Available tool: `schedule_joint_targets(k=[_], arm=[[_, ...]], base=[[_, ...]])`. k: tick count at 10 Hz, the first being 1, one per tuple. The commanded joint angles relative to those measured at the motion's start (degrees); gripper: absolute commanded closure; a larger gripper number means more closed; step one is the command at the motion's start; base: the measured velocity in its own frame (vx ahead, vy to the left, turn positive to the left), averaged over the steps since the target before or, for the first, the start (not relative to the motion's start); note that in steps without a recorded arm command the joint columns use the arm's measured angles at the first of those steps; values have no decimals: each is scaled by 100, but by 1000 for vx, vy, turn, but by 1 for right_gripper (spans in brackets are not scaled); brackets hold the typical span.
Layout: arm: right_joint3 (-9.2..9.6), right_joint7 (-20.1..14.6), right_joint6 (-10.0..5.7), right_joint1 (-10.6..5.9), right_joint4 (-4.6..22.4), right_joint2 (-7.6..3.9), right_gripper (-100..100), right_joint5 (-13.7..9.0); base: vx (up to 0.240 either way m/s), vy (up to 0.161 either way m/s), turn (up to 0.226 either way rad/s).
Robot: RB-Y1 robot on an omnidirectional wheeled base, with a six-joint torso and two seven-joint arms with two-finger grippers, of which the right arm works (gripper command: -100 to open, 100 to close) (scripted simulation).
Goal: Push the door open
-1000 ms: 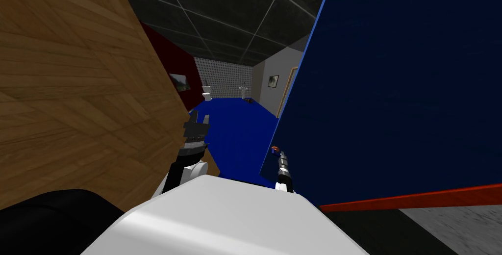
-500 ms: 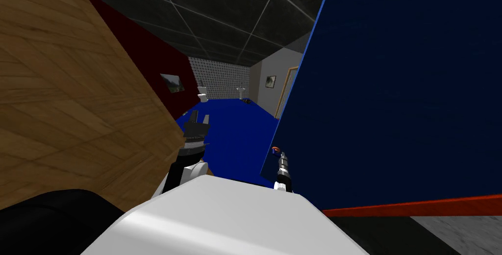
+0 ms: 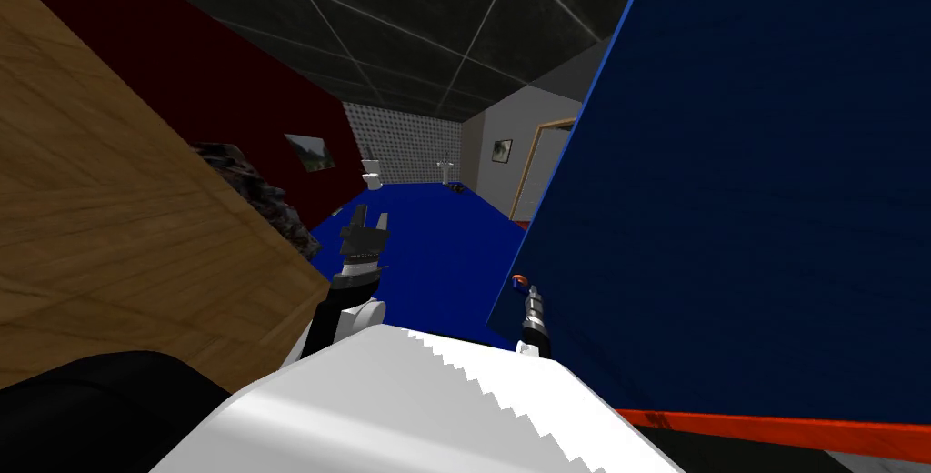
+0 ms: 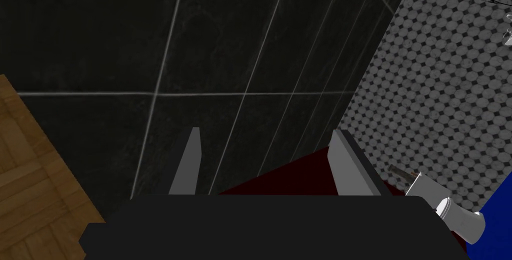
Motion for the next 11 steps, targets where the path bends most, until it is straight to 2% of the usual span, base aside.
schedule_joint_targets(k=[1,2,6,7,8,11], arm=[[-119,29,-54,-111,51,-68,100,-62],[-171,50,-55,-109,43,-35,100,-92],[-365,129,-60,-103,13,292,100,-203],[-389,120,-36,-38,-34,210,100,-206],[-499,149,-39,-20,-52,36,100,-274],[-639,187,-48,-12,-62,-77,100,-365]], base=[[218,7,-40],[230,25,-39],[178,33,-67],[54,-13,-29],[119,4,-24],[214,25,-42]])
